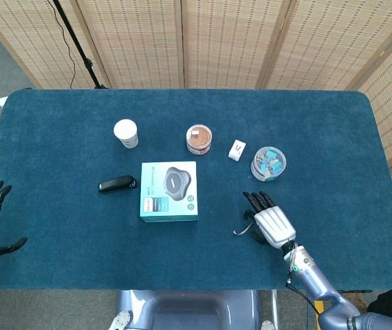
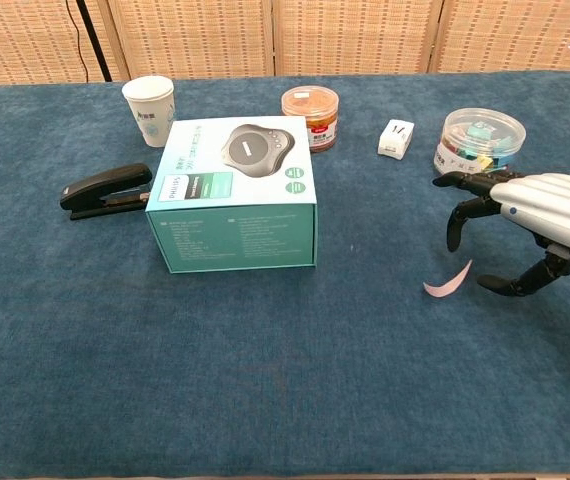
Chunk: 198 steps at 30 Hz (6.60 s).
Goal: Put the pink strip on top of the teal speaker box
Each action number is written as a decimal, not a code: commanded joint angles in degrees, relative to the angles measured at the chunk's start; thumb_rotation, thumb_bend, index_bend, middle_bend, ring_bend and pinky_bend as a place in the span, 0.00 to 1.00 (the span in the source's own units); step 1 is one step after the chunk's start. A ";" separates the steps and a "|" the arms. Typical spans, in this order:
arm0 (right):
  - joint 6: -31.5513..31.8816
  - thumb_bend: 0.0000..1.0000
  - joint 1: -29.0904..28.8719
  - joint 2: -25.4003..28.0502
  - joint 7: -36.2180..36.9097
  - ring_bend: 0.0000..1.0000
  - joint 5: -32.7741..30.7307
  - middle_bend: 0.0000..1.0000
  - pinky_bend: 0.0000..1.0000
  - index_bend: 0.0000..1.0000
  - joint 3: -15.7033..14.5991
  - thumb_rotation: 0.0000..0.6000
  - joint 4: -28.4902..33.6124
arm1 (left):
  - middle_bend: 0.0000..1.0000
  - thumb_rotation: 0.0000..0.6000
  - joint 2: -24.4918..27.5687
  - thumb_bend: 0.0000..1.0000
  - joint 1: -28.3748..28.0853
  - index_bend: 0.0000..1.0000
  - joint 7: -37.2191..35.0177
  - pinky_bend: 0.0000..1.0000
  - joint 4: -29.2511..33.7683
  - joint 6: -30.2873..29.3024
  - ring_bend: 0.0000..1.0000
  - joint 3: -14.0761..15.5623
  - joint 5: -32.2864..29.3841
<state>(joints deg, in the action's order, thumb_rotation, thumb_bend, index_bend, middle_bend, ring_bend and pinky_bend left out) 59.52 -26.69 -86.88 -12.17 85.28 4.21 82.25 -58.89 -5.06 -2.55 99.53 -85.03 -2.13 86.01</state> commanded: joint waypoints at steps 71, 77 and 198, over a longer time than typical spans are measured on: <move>10.46 0.59 -0.49 1.83 -2.04 0.00 2.05 0.00 0.00 0.58 0.77 1.00 1.30 | 0.00 1.00 0.52 0.00 0.10 0.00 -1.53 0.00 0.20 0.36 0.00 0.16 0.19; 12.90 0.63 -1.06 1.83 -8.58 0.00 1.59 0.00 0.00 0.59 3.52 1.00 2.74 | 0.00 1.00 0.66 0.00 0.26 0.00 -1.99 0.00 0.14 0.09 0.00 0.30 0.56; 23.73 0.00 -7.87 -0.49 -22.90 0.00 0.39 0.00 0.00 0.10 10.23 1.00 2.97 | 0.00 1.00 1.96 0.00 -1.84 0.00 -9.86 0.00 -4.14 2.79 0.00 1.35 4.12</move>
<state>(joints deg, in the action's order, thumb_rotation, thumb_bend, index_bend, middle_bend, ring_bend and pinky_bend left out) 82.10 -37.80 -91.41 -41.31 86.01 15.66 84.50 -56.49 -6.69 -12.97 95.57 -82.35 -0.83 89.85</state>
